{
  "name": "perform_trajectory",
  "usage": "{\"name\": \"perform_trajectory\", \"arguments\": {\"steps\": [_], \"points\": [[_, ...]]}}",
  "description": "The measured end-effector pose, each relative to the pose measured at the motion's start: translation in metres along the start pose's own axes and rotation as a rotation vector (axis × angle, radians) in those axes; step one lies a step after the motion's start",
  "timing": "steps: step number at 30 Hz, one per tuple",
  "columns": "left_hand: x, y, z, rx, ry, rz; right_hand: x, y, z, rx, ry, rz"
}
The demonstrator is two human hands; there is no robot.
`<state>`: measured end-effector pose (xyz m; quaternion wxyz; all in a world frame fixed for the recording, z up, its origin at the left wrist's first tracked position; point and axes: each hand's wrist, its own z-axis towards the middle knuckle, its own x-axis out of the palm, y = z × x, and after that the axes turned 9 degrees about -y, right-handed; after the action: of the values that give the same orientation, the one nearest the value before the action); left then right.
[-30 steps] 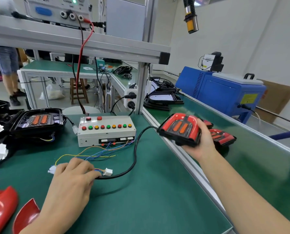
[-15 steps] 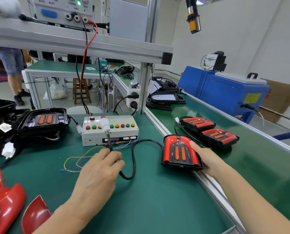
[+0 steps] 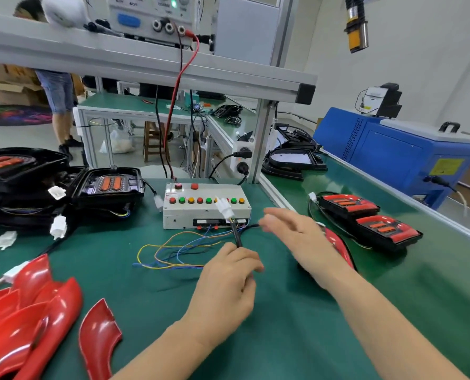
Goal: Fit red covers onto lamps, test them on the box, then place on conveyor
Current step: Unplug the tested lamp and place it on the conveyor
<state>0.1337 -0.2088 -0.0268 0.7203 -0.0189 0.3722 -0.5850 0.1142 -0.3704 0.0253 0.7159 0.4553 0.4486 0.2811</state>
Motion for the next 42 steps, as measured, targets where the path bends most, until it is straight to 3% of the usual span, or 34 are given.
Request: {"name": "perform_trajectory", "arguments": {"steps": [4, 10, 12, 14, 16, 20, 23, 27, 34, 42], "points": [[0.001, -0.003, 0.001, -0.017, 0.013, -0.013, 0.034, 0.019, -0.004, 0.008, 0.13, 0.206], [-0.011, 0.001, -0.002, 0.07, 0.049, -0.165, 0.046, 0.02, 0.003, 0.103, 0.067, 0.448], [-0.022, 0.01, -0.001, -0.09, -0.06, -0.314, 0.041, 0.011, 0.007, 0.133, 0.029, 0.456], [-0.032, 0.029, 0.004, -0.311, -0.16, -0.319, 0.034, 0.001, 0.009, 0.163, -0.011, 0.421], [-0.037, 0.047, 0.009, -0.406, -0.07, -0.142, 0.03, -0.009, 0.009, 0.178, -0.026, 0.379], [-0.026, 0.069, 0.008, -0.274, 0.321, 0.203, 0.03, -0.021, 0.006, 0.2, -0.022, 0.282], [-0.019, 0.073, 0.005, -0.266, 0.422, 0.356, 0.032, -0.025, 0.006, 0.231, 0.015, 0.21], [-0.02, 0.076, 0.01, -0.356, 0.379, 0.357, 0.035, -0.028, 0.007, 0.269, 0.083, 0.155], [-0.038, 0.07, 0.029, -0.687, -0.015, -0.289, 0.037, -0.02, 0.013, 0.271, 0.142, 0.183], [-0.052, 0.069, 0.037, -0.661, 0.006, -0.35, 0.038, -0.006, 0.016, 0.182, 0.114, 0.246]]}}
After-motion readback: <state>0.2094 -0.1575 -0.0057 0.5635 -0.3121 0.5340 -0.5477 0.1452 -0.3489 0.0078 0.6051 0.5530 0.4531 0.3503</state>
